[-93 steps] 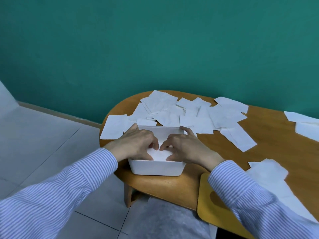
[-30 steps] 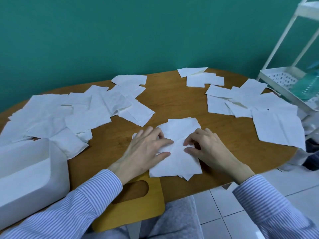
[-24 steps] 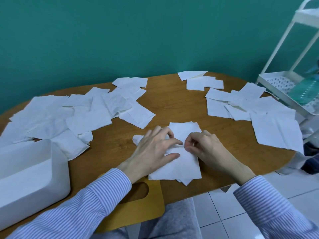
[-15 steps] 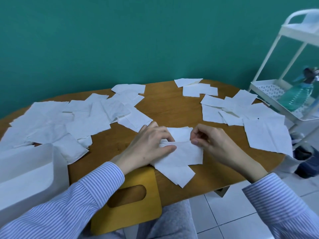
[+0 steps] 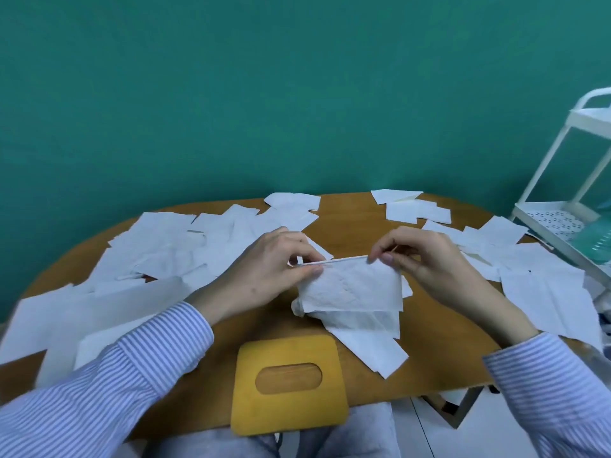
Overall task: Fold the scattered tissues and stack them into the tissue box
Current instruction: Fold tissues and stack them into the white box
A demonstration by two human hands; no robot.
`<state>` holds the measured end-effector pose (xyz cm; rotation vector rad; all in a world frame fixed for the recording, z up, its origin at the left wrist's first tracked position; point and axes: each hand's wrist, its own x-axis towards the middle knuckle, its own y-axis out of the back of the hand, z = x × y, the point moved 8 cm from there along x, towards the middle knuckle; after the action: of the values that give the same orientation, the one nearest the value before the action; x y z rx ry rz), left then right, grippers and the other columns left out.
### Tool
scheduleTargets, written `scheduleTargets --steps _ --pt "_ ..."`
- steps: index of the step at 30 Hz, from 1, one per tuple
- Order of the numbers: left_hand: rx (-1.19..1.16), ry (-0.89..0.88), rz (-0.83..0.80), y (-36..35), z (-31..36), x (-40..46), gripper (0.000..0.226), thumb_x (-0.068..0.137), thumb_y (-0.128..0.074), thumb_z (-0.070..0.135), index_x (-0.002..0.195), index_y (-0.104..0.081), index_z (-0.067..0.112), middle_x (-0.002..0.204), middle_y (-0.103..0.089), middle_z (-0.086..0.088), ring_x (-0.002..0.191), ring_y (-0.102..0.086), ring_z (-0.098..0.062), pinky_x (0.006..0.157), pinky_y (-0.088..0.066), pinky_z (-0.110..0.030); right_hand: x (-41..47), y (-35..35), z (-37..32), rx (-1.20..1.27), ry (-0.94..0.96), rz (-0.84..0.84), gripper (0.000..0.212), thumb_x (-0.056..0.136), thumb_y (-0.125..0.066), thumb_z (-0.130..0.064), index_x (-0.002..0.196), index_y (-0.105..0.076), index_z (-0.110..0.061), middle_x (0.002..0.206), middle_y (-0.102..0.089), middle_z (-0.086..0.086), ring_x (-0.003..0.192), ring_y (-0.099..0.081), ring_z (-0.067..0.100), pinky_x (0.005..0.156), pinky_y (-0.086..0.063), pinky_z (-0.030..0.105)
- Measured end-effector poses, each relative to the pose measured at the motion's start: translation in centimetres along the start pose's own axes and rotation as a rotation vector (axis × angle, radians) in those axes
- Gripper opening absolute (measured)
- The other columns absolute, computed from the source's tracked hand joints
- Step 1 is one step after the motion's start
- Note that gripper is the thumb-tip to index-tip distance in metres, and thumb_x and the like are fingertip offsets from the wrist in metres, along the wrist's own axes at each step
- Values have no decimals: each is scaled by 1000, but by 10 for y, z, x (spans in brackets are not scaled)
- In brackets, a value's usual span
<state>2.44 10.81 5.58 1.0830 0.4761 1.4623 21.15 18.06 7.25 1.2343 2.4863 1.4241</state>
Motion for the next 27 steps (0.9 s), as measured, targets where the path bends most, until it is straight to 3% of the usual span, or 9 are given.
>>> scheduleTargets --steps 3,6,12,19,24,27 --pt "-10 31 59 30 -9 -23 15 95 -67 28 105 -74 36 91 -66 19 90 -55 -6 78 -40 -18 11 -16 -16 57 22 -22 31 92 -64 -4 85 -73 -32 88 -67 -11 79 -62 12 65 -50 24" --pt "-5 92 108 59 -22 -52 19 95 -66 29 108 -67 43 92 -67 18 90 -58 -9 81 -45 -26 23 -40 -38 122 41 -62 33 93 -63 -2 85 -74 -32 88 -68 -12 76 -62 11 64 -50 20" --pt "44 241 121 107 -65 -121 16 97 -62 30 96 -64 46 96 -69 14 85 -59 -14 76 -48 -35 54 -117 -95 218 122 -216 31 92 -61 -1 90 -77 -28 92 -71 -13 83 -64 13 76 -51 32" --pt "124 449 131 152 -126 -198 18 95 -64 31 93 -68 48 91 -69 14 67 -52 -19 73 -48 -41 90 -213 -150 294 185 -378 28 93 -59 -8 92 -77 -31 96 -70 -9 85 -62 11 78 -51 32" --pt "116 557 111 146 -174 -233 20 95 -65 30 90 -69 49 86 -67 18 67 -52 -15 65 -44 -32 104 -272 -165 150 227 -472 28 94 -58 -8 97 -77 -28 101 -67 -8 91 -58 5 81 -48 27" --pt "171 589 86 134 -190 -242 16 95 -64 34 91 -67 48 83 -64 20 79 -51 -1 65 -37 -26 107 -293 -161 49 245 -471 29 93 -58 -8 99 -76 -30 103 -67 -10 96 -59 7 85 -47 26"
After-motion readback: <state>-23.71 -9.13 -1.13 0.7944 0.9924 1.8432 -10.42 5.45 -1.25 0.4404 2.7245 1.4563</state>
